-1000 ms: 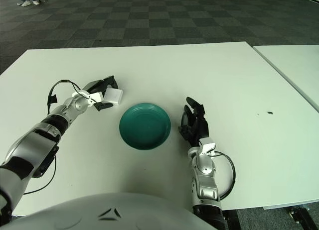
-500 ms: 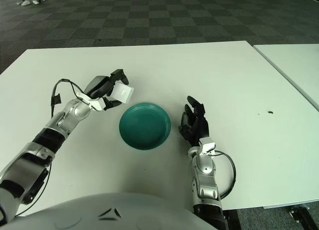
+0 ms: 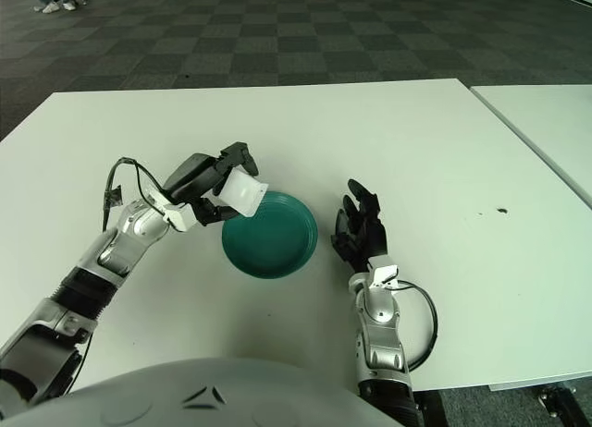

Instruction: Put the charger into the plate.

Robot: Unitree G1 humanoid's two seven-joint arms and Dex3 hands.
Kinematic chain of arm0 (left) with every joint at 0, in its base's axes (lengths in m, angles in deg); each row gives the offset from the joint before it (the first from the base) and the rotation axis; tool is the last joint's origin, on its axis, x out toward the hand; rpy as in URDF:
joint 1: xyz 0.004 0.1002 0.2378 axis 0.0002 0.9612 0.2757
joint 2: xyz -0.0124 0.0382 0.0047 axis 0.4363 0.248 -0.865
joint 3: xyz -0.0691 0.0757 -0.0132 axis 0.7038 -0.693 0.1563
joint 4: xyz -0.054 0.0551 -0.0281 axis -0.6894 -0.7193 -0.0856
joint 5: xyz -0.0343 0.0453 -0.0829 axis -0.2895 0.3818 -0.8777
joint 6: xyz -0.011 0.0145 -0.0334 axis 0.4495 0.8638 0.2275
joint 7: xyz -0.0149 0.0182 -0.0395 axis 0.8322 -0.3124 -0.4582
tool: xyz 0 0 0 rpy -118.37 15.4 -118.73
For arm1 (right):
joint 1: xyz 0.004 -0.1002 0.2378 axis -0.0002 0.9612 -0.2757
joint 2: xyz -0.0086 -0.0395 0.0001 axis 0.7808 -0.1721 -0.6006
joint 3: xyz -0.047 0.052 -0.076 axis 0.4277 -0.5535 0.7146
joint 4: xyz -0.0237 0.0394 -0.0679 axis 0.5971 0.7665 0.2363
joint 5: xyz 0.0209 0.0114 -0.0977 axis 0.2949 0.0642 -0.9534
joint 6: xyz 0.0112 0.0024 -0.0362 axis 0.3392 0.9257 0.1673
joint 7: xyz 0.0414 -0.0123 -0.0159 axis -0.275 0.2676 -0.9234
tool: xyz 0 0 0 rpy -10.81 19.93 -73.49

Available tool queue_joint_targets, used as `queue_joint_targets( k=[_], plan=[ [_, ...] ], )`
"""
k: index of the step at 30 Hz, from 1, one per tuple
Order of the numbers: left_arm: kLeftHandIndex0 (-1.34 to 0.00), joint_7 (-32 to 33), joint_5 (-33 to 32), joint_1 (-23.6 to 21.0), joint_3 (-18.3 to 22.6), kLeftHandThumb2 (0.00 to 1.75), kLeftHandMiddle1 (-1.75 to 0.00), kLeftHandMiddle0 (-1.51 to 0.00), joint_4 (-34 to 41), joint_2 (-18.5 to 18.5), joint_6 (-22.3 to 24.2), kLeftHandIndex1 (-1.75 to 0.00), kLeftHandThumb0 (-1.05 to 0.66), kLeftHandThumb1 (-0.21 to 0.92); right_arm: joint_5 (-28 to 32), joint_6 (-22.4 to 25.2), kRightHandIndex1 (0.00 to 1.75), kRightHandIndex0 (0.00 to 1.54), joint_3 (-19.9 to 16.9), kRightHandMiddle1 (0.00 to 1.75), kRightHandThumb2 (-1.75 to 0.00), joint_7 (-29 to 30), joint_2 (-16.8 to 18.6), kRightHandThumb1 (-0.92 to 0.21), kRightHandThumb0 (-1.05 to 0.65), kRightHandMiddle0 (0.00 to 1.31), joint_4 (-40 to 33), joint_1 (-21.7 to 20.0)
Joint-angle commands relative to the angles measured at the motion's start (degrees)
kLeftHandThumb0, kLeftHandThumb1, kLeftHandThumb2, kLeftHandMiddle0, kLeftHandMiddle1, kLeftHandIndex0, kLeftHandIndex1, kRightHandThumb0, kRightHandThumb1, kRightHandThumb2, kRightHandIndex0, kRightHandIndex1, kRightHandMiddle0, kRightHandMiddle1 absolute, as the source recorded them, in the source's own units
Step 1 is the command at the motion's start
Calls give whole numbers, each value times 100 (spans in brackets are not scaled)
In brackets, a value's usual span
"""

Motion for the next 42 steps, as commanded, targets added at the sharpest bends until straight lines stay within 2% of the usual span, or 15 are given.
queue_joint_targets(
  k=[1,11,23,34,42],
  plan=[
    [-58,-305,-196,121,-70,127,-175,-118,173,-73,116,-175,-46,35,-34,556,1,27,24,55,-76,66,79,-92,-72,0,628,491],
    [-56,-494,-179,167,-245,124,-175,-113,-60,-258,-47,-175,-45,37,-94,603,0,26,96,58,-76,127,122,-92,-72,0,584,510],
    [-58,-790,-77,147,-505,127,-175,-112,-163,-377,23,-175,-46,35,-86,594,0,26,130,59,-77,119,138,-92,-70,0,626,481],
    [-57,-709,331,-120,-654,126,-175,-107,-675,-467,1,-175,-46,36,-120,574,0,25,204,60,-79,154,164,-92,-69,0,672,453],
    [-57,-757,670,-446,-766,124,-175,-105,-1036,-350,-208,-175,-46,37,58,591,0,25,259,58,-81,30,201,-92,-71,0,673,468]
  ],
)
